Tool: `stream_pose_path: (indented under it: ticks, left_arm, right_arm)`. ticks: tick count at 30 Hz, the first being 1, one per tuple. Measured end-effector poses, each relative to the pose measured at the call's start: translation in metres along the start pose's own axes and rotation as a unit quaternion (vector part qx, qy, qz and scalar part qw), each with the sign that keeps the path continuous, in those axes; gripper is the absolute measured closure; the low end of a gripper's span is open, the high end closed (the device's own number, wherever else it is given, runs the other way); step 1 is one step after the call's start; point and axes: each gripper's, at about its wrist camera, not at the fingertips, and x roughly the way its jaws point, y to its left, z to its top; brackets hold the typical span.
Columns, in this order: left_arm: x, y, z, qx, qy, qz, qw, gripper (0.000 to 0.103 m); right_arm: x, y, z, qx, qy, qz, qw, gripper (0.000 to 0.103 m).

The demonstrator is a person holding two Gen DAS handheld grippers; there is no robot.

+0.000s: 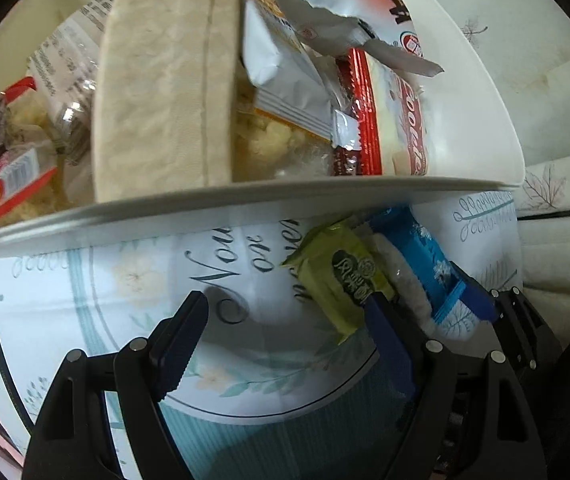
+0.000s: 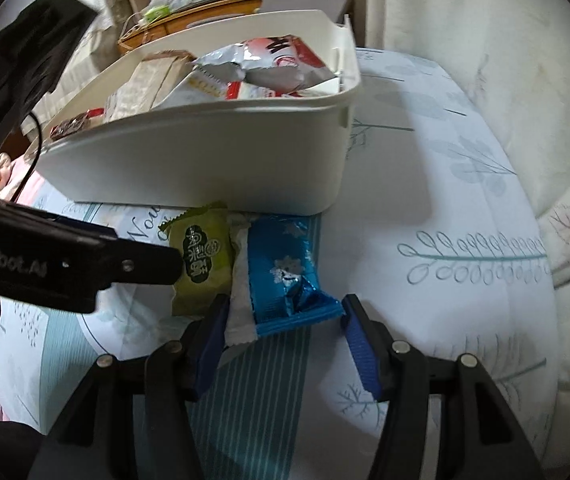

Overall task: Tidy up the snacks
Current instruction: 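Move both tools to the green pastry and blue candy beside the tray, then grasp the green pastry with the left tool while the right tool grasps the blue candy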

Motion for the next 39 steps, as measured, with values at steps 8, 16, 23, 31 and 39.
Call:
stream_pose_path:
  ticks: [8, 16, 23, 31, 39]
  left_arm:
    - [0.012, -0.023, 0.009, -0.031, -0.006, 0.025, 0.9992, 0.023]
    - [0.025, -0.043, 0.015, -0.048, -0.006, 0.056, 0.9973, 0.023]
    - [0.045, -0.078, 0.023, -0.040, 0.010, 0.112, 0.9928, 0.025]
    - [0.051, -0.110, 0.025, -0.019, 0.020, 0.117, 0.9928, 0.058]
    - [0.038, -0.114, 0.008, -0.006, 0.043, 0.100, 0.9941, 0.068]
  right_arm:
    - [-0.003, -0.007, 0.007, -0.029, -0.020, 0.017, 0.999, 0.046]
    - [-0.001, -0.014, 0.010, -0.061, -0.021, 0.036, 0.997, 0.047]
    - [-0.001, -0.020, 0.010, -0.079, -0.007, 0.033, 0.996, 0.053]
    - [-0.012, -0.030, 0.003, -0.071, 0.003, 0.008, 0.997, 0.055]
    - [-0.036, -0.026, 0.000, -0.076, -0.022, -0.039, 0.996, 0.057]
